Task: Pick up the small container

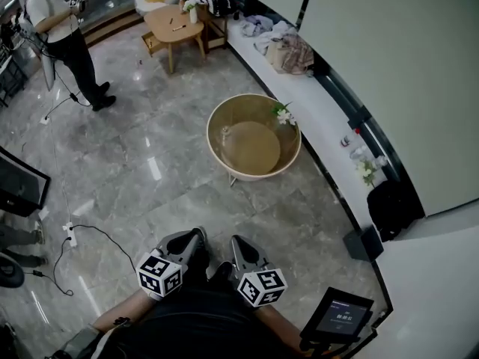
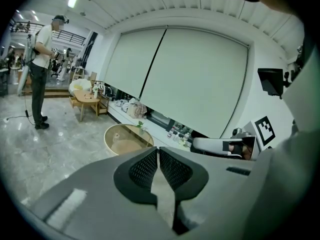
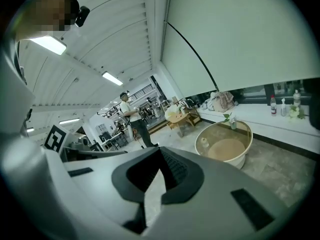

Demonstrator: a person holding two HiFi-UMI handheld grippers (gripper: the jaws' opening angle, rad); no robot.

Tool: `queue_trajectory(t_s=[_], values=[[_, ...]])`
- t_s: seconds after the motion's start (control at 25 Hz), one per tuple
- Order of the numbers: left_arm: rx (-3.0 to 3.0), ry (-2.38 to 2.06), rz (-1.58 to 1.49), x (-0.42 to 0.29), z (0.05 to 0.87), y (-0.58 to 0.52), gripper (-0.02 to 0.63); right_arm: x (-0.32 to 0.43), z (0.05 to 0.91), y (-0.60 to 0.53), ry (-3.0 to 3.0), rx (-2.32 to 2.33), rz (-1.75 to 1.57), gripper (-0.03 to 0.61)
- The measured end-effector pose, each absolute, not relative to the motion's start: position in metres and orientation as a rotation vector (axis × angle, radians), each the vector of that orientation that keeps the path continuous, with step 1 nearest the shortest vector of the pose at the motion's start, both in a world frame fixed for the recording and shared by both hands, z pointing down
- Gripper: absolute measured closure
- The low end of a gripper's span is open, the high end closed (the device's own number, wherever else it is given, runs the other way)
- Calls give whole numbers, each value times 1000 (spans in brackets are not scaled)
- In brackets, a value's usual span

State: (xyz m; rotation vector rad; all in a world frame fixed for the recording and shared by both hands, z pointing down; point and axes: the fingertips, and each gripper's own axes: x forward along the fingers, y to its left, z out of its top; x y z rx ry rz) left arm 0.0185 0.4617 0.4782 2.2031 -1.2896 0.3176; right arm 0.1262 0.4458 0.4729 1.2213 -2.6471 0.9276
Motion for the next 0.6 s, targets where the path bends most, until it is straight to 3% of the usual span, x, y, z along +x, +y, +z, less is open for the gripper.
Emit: queue_trajectory(t_s=[0.28,0.6], values=[[2177,-1226,341,5,503,416,598,114,490,403,-2568,1265,938,581],[2280,-1184,260,-24,466,322,598,90,455,326,-2561,1393,840,581]])
